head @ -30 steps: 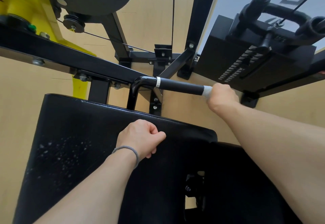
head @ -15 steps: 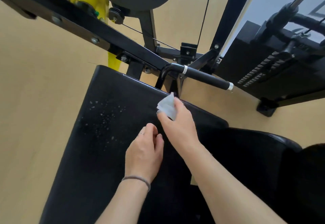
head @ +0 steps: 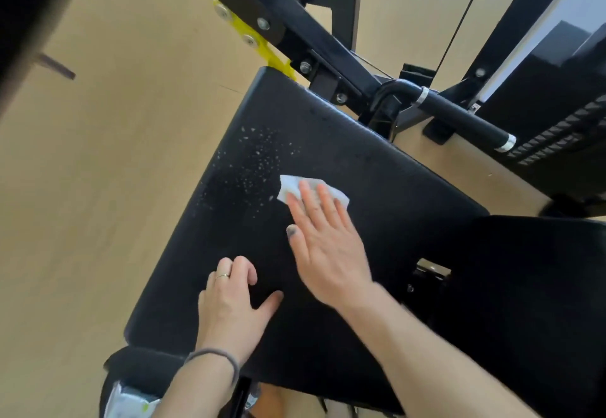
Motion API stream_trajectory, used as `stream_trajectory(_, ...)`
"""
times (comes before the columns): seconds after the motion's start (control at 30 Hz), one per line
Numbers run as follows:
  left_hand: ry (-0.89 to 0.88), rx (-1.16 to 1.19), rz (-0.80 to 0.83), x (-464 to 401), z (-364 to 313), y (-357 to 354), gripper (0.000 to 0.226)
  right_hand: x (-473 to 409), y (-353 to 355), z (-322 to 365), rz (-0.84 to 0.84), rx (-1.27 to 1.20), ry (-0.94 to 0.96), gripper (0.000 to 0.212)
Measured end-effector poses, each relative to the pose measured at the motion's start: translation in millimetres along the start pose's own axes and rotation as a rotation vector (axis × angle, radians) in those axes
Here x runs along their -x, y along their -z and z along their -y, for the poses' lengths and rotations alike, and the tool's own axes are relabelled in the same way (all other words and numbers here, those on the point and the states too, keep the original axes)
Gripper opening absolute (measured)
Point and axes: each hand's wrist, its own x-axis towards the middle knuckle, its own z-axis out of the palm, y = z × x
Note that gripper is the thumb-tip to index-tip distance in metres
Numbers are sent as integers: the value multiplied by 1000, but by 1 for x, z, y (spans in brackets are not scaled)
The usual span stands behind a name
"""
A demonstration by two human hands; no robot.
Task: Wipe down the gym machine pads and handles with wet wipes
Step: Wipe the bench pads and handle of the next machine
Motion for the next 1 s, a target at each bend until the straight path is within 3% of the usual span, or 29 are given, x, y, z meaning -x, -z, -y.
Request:
stream_trajectory(0.07, -26, 24, 1, 0, 4, 0, 49, -17, 5, -24, -112, 72, -34, 58)
stream_trajectory(0.17, -34, 33, -32, 0, 4, -2, 50, -53, 21, -48, -158, -86, -364, 60)
stream_trajectory(0.2, -42, 34, -37, 0, 6, -4, 50, -58, 19, -42, -167, -129, -394, 59)
stream_trajectory(0.27, -60, 38, -43, 1, 7, -5, 49, -43, 6, -12, -206, -140, -325, 58)
stream_trajectory(0.37, -82, 29, -59, 1, 10, -7, 45, 28, -23, 40, -43, -172, -79, 55)
stream_trajectory(0.5, -164, 34, -19, 5, 14, 3, 43, 60, -28, 31, 15, -81, 22, 54)
stream_trajectory(0.6, -164, -98, -183, 20, 34, 13, 70, 8, -13, 7, -93, -116, -202, 55)
stream_trajectory(0.67, -21, -131, -325, 23, 53, 18, 101, -22, -10, 10, -161, -185, -324, 56)
stream_trajectory(0.73, 141, -81, -264, 18, 72, 20, 126, -13, -24, 37, -225, -95, -216, 58)
stream_trajectory(0.8, 221, 17, -191, 12, 82, 15, 135, 34, -51, 72, -165, -33, 38, 56)
stream_trajectory(0.9, 214, 37, -166, 11, 89, 8, 137, 89, -70, 80, -2, -41, 229, 54)
stream_trajectory(1.0, 216, 51, -135, 10, 91, 9, 142, 60, -53, 49, -52, 79, 258, 54)
